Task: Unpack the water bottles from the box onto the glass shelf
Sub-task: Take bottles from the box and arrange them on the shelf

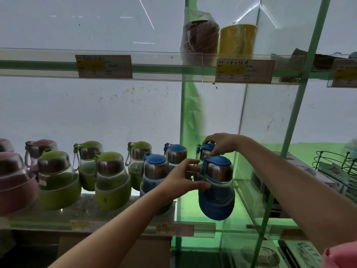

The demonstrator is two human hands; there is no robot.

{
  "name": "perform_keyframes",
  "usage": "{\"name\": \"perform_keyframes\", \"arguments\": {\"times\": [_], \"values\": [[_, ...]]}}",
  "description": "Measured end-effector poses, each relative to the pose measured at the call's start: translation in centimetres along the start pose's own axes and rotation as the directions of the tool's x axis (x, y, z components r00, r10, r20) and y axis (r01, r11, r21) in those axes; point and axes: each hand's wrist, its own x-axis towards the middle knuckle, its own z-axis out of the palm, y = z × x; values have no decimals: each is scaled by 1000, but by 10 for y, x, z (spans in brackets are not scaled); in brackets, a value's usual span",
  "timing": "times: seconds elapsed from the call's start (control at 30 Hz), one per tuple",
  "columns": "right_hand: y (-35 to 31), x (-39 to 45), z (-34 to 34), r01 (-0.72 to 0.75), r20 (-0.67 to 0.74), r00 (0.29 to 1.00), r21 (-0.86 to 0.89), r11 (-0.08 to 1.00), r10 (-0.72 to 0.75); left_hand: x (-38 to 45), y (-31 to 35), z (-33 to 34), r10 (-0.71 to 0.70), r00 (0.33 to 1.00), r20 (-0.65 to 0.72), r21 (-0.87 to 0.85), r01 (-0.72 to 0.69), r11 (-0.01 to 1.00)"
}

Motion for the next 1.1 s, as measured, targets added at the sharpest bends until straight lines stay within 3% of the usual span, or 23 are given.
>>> {"name": "perform_keyframes", "arguments": {"times": [0.27, 0.4, 0.53, 0.73, 0.97, 1.1], "values": [[-12, -10, -17, 102, -94, 992, 139, 985, -90, -21, 40, -47, 268, 955, -129, 47, -264, 963], [-29, -11, -10, 149, -112, 984, 119, 982, -135, -25, 37, -71, 329, 926, -186, 201, -291, 935], [-47, -2, 1, 171, -107, 981, 98, 980, -160, -34, 11, -84, 234, 936, -262, 268, -162, 950], [-67, 10, 8, 139, -73, 988, 87, 986, -133, -41, -3, -80, 208, 932, -298, 286, -121, 950], [-75, 20, 22, 89, -33, 996, 4, 996, -89, -50, -24, -75, -12, 985, -171, 28, 17, 999], [-77, 21, 26, 83, -42, 996, -44, 996, -84, -54, -37, -73, -43, 989, -140, 21, 46, 999]]}}
